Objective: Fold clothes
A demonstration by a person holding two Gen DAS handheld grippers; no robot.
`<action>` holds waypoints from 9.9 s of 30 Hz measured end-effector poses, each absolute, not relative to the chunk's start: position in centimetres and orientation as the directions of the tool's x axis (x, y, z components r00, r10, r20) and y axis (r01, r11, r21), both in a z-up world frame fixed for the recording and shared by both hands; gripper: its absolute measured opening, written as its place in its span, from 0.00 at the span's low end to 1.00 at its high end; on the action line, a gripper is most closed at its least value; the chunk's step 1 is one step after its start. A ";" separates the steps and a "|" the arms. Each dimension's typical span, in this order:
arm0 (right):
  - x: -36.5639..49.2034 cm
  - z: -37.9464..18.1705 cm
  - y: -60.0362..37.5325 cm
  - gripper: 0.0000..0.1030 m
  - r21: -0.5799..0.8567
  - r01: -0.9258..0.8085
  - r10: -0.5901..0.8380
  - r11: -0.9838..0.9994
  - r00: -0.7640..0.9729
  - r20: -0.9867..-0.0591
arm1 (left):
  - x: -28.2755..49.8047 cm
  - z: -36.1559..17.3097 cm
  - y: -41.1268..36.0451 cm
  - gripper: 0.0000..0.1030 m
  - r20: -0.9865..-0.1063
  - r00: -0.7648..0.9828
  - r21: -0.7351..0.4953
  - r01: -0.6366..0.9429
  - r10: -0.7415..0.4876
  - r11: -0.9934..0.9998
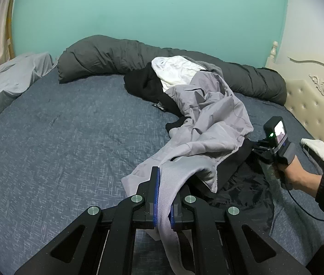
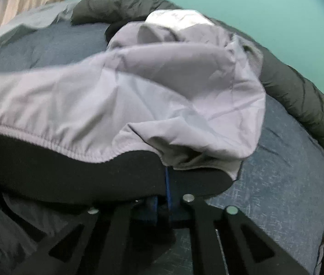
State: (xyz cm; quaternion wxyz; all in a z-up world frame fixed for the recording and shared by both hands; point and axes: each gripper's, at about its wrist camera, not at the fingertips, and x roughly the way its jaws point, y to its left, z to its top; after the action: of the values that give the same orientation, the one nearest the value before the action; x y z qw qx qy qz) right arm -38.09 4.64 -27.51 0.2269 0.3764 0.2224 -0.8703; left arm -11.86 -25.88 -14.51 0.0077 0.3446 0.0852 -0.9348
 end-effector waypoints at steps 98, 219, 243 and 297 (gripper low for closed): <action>-48.8 -10.5 11.6 0.02 -0.046 0.352 -0.226 -0.935 -0.690 -0.688 | -25.8 -8.4 -20.7 0.05 -0.660 -0.750 -0.068 0.118 -0.045 -0.991; -26.1 -27.8 26.5 0.63 0.606 0.197 -0.612 -0.771 -0.494 -0.618 | -21.0 -31.2 -29.0 0.03 -0.913 -0.393 0.047 0.165 -0.109 -0.985; -23.9 -26.3 27.8 0.63 0.648 0.160 -0.622 -0.745 -0.519 -0.586 | -14.3 -17.1 -8.5 0.03 -0.864 -0.474 -0.079 -0.199 0.166 -0.977; -19.7 -27.5 26.4 0.63 0.569 0.134 -0.547 -0.811 -0.516 -0.659 | -11.0 -32.1 -12.9 0.02 -0.908 -0.347 -0.262 0.039 0.233 -0.964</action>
State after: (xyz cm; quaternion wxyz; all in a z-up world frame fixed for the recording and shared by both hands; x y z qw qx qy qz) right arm -19.72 26.43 -27.49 0.2027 0.4483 -0.2306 -0.8395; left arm -11.00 -12.89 -32.09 -0.0598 0.5681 0.1194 -0.8121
